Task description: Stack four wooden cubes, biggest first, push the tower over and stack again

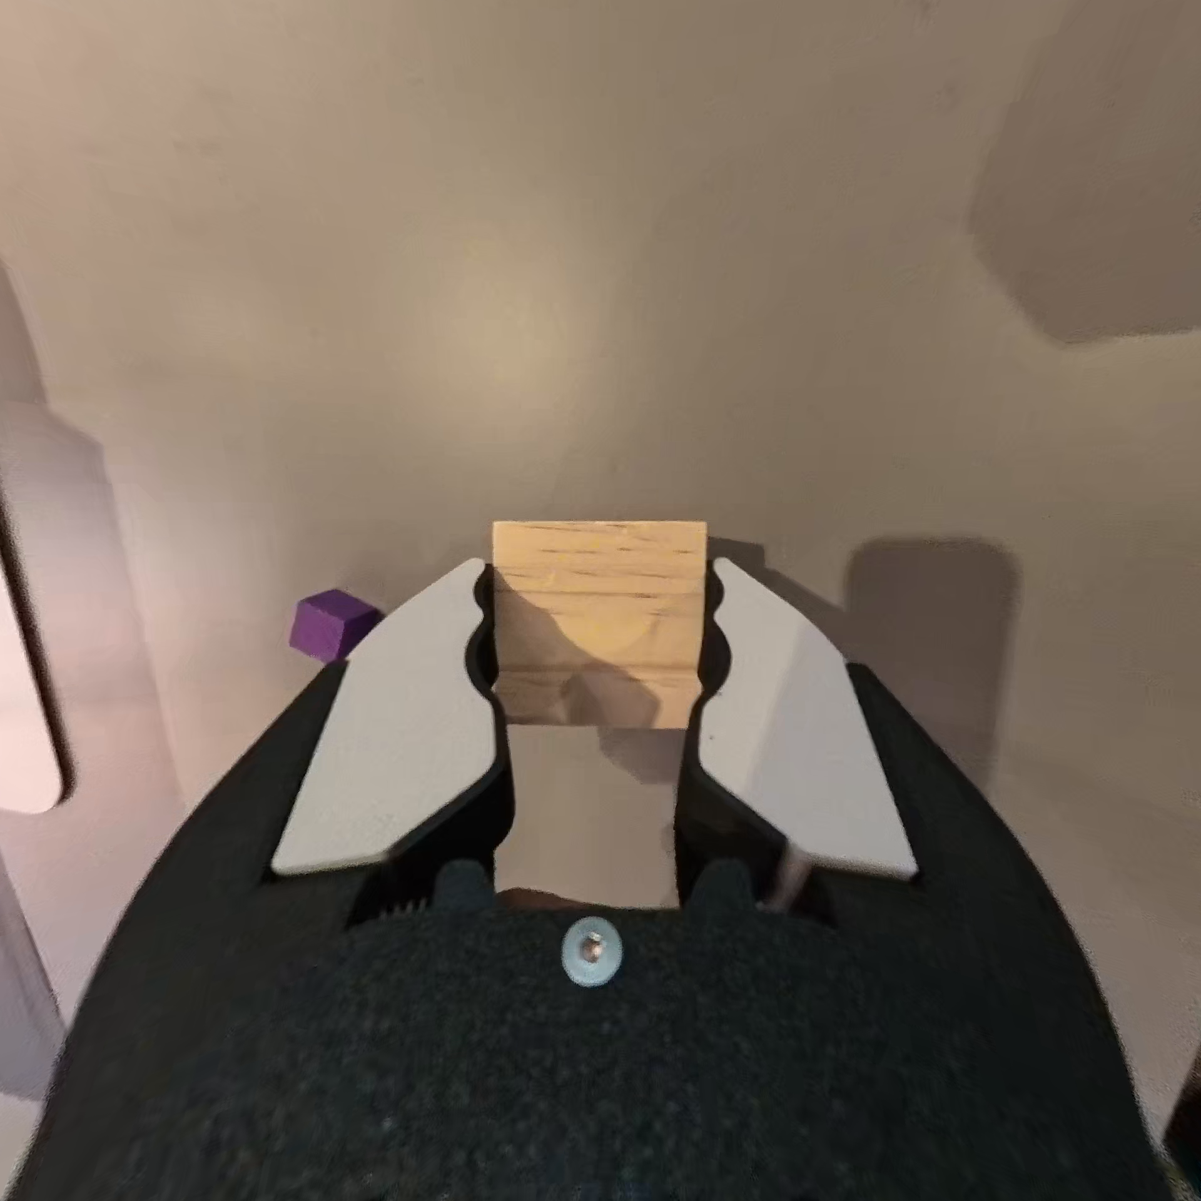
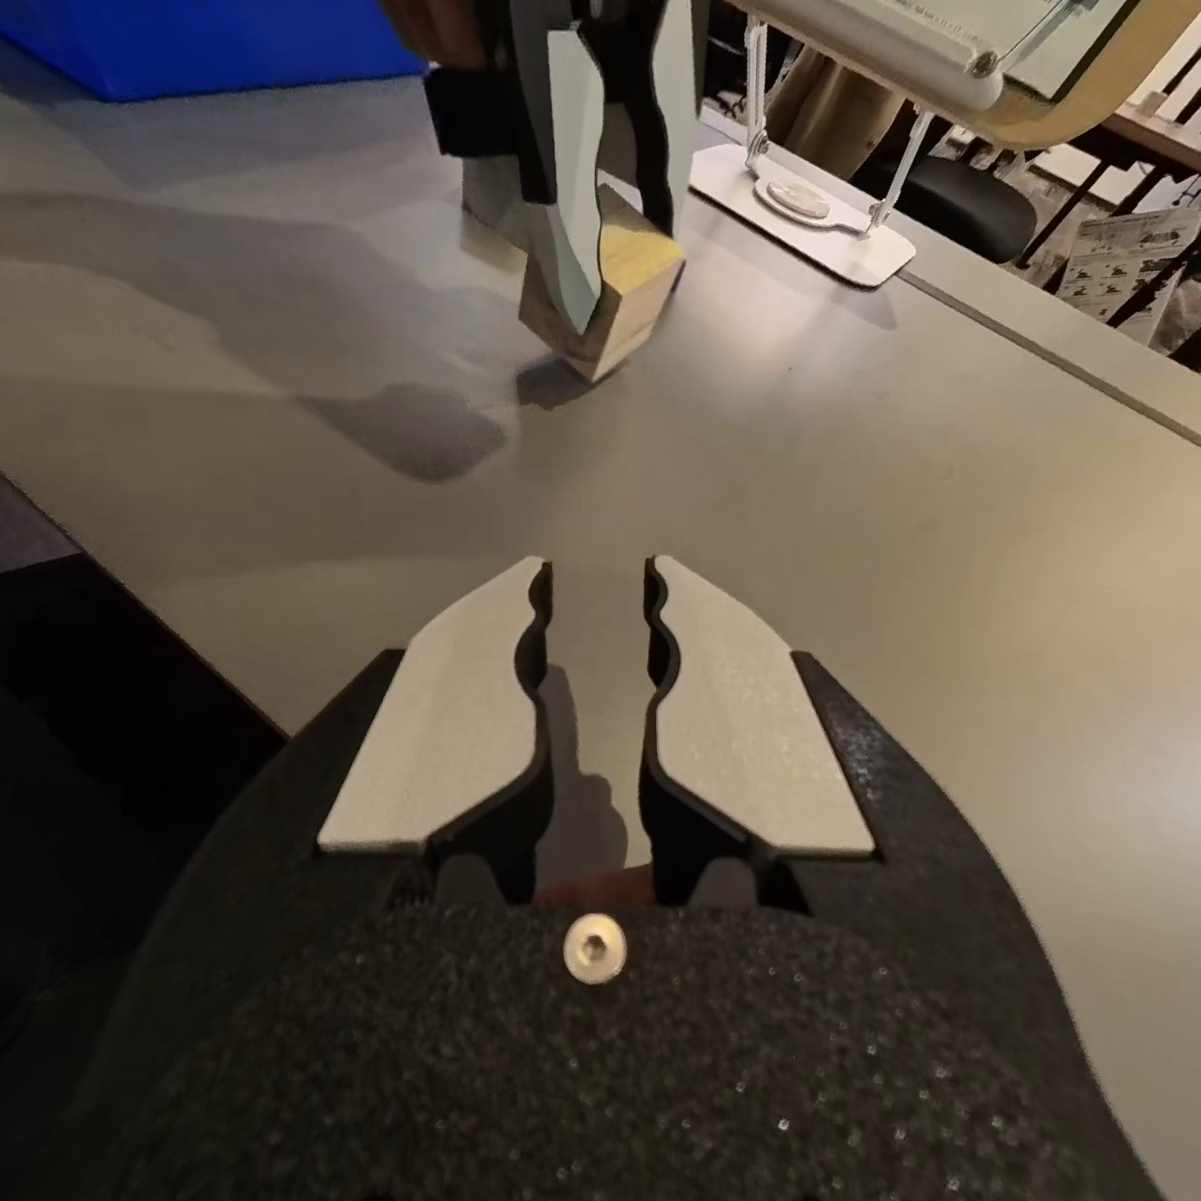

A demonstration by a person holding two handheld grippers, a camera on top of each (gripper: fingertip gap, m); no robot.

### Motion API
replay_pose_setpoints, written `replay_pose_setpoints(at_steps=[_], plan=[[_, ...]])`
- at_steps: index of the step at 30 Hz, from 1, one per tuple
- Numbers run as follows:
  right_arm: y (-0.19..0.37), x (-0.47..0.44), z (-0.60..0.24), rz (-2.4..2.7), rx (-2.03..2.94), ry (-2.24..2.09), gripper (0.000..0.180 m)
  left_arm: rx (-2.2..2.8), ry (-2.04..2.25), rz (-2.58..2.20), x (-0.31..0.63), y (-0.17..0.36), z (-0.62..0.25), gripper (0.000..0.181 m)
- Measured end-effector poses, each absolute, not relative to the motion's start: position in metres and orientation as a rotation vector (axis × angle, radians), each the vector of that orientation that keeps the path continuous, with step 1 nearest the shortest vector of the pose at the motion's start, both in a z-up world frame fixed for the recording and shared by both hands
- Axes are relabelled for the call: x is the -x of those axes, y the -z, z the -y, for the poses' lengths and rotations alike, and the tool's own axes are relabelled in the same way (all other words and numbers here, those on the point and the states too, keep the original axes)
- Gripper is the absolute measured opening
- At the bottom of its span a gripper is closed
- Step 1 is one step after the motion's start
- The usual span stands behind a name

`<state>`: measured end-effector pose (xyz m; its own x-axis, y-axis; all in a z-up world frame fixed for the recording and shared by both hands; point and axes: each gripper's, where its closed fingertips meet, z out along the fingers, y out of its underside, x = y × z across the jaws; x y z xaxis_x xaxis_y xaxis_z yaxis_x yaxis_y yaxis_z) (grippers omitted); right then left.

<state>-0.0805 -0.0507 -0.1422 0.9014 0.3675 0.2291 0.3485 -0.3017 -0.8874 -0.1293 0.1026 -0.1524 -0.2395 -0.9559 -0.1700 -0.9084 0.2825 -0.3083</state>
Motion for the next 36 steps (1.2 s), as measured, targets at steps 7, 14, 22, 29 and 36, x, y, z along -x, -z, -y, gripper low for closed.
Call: replay_pose_setpoints(at_steps=[7,14,22,29,36], plan=[[0.144,0.082,0.051,0.550,1.909,0.005,0.025,1.689,0.234,-2.211,0.128,0.162,-0.104,0.060],[0.145,0.083,0.051,0.556,1.910,0.003,0.025,1.675,0.480,-1.890,0.124,0.087,-0.080,0.086],[0.142,0.086,0.052,0.558,1.904,-0.006,0.025,2.003,0.672,-1.028,0.194,0.068,-0.029,0.060],[0.140,0.083,0.051,0.542,1.908,-0.012,0.026,2.031,0.503,-0.857,0.245,0.131,0.010,0.062],[0.143,0.083,0.051,0.542,1.919,-0.014,0.025,2.054,0.239,-0.813,0.260,0.113,-0.069,0.059]])
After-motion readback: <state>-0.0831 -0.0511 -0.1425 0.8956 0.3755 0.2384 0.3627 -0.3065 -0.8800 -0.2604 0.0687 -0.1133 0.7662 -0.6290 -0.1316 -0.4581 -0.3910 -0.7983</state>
